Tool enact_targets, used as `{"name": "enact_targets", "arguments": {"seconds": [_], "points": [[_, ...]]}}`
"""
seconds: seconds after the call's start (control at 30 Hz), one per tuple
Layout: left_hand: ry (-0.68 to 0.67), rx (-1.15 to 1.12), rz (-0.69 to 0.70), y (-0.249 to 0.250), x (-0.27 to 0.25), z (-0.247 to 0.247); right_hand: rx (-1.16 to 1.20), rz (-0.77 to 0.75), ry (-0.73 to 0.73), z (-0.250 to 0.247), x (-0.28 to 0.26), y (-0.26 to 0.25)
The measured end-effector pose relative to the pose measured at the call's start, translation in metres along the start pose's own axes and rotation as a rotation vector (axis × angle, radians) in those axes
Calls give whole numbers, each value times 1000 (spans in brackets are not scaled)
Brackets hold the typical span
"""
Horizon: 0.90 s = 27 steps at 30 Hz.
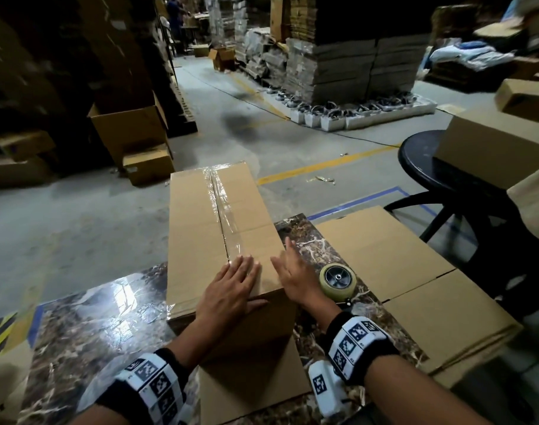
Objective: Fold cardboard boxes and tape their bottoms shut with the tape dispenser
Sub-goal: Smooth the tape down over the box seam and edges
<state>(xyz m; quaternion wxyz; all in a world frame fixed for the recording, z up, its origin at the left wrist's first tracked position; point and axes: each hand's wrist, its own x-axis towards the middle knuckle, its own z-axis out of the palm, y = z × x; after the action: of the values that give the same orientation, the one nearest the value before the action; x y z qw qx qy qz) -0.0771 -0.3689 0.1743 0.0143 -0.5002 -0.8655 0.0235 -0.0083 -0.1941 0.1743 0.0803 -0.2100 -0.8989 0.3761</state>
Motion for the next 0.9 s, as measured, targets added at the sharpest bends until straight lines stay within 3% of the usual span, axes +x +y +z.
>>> {"name": "enact_targets", "arguments": {"seconds": [0.07,0.2,0.3,0.43,0.63,0.9], "points": [[70,24,24,-2,0,5,-52,-104,29,-2,-2,-10],[69,-35,45,-8,0,8,-254,-253,22,8,-9,-13],[-27,-192,115,-29,4,-7,-402,-408,1,5,-13,-6],[-8,-51,220,-64,-7,-2,-549,-552,-76,2,-11,16],[71,-16,225,-63,-12,7,-692,-632,-115,-1,-2,23],[-54,-29,142,-54,-12,8,-791,-652,-174,-6,-1,19]]}}
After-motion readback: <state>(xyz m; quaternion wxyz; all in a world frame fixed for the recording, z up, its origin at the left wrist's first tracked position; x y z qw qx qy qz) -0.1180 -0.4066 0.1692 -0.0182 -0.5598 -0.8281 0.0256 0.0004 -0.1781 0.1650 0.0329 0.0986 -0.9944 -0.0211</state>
